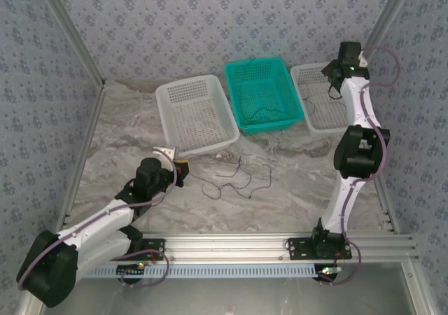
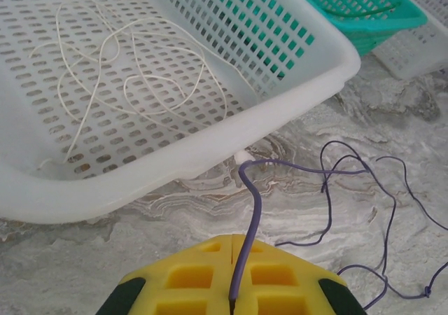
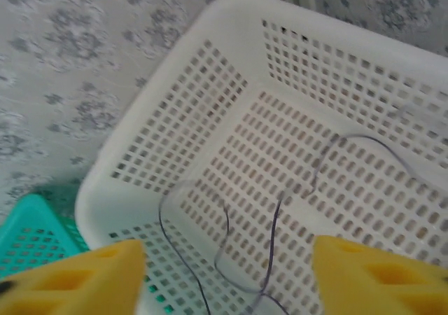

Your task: Untangle the cables

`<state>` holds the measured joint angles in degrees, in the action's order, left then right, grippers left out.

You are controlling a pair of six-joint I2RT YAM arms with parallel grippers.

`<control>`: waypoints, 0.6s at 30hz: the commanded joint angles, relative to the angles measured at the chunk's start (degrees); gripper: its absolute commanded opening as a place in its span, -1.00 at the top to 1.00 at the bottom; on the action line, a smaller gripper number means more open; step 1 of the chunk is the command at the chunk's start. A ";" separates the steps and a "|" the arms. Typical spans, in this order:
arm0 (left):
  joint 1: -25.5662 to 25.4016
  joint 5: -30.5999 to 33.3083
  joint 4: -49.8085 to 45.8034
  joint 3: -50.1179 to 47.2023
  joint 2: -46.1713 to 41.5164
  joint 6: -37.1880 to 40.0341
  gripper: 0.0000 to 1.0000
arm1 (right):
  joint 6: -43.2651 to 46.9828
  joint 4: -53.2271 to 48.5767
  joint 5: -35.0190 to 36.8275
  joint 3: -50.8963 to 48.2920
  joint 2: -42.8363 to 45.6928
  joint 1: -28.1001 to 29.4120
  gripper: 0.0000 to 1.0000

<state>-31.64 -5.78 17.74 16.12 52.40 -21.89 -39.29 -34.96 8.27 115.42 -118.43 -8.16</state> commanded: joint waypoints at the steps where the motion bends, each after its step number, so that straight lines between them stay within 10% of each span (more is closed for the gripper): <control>1: -0.80 -0.31 -0.35 2.02 -0.89 0.71 1.00 | 1.35 -3.55 -0.49 3.71 3.84 -0.28 -0.60; 11: -5.00 -2.34 -0.80 9.20 4.37 1.82 1.00 | 6.07 -5.30 -17.58 -5.01 21.63 0.09 -0.96; 18: -7.87 -3.01 -1.25 17.03 9.28 2.81 1.00 | 24.63 15.30 -24.52 -44.24 54.05 16.54 -0.95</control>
<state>-38.98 -7.66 16.40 29.71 60.82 -20.34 -25.52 -27.49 -11.51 83.07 -72.07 2.85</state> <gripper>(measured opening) 0.043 0.975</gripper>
